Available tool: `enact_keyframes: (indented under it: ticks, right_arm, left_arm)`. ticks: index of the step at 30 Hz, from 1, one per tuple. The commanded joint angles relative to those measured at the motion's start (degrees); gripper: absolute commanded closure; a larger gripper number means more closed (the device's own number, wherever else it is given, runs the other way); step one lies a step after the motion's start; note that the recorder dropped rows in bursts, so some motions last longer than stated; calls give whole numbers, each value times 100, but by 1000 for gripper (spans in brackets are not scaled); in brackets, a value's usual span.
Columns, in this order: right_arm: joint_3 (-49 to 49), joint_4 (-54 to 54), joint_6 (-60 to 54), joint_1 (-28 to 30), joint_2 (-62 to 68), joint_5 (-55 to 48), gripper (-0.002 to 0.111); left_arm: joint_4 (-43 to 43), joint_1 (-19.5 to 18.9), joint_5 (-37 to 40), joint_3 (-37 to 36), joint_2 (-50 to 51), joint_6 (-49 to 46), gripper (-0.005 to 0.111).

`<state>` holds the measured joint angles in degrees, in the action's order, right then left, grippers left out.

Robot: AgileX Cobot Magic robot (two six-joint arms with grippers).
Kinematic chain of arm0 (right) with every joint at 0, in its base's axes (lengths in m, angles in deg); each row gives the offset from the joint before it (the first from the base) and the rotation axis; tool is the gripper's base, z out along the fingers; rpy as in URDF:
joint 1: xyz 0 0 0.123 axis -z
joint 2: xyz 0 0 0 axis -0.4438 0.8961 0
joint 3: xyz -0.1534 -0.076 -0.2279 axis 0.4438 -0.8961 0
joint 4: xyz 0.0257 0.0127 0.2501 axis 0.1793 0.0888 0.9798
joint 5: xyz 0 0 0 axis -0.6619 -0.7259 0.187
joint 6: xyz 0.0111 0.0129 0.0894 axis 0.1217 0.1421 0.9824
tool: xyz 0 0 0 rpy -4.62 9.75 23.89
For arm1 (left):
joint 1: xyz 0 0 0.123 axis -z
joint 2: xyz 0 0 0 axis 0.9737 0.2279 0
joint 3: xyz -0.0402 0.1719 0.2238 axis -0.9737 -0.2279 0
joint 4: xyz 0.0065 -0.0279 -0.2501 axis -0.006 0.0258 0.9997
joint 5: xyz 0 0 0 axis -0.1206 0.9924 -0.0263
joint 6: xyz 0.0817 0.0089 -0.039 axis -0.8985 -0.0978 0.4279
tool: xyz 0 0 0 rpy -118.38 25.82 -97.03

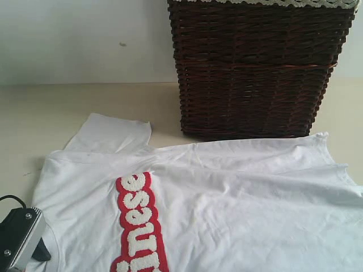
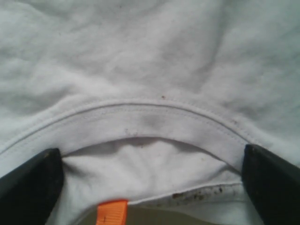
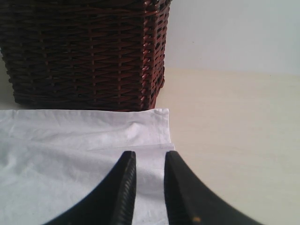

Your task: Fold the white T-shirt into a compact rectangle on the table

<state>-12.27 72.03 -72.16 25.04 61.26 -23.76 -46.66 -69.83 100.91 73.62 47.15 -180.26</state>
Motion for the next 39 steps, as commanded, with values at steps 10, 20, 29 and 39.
enact_keyframes:
  ticks: [10,20,29,39]
  right_arm:
    - [-32,-5,-17,1,-39,55,85]
    - [-32,-132,-142,1,-39,219,85]
    - [12,-2906,-1094,1,3069,1926,85]
    - [2262,-2794,-1171,1,6684,-628,85]
  left_arm:
    - [-86,30,-11,-53,141,76,2]
    - [-86,30,-11,-53,141,76,2]
    - [-86,30,-11,-53,141,76,2]
    - [-86,30,-11,-53,141,76,2]
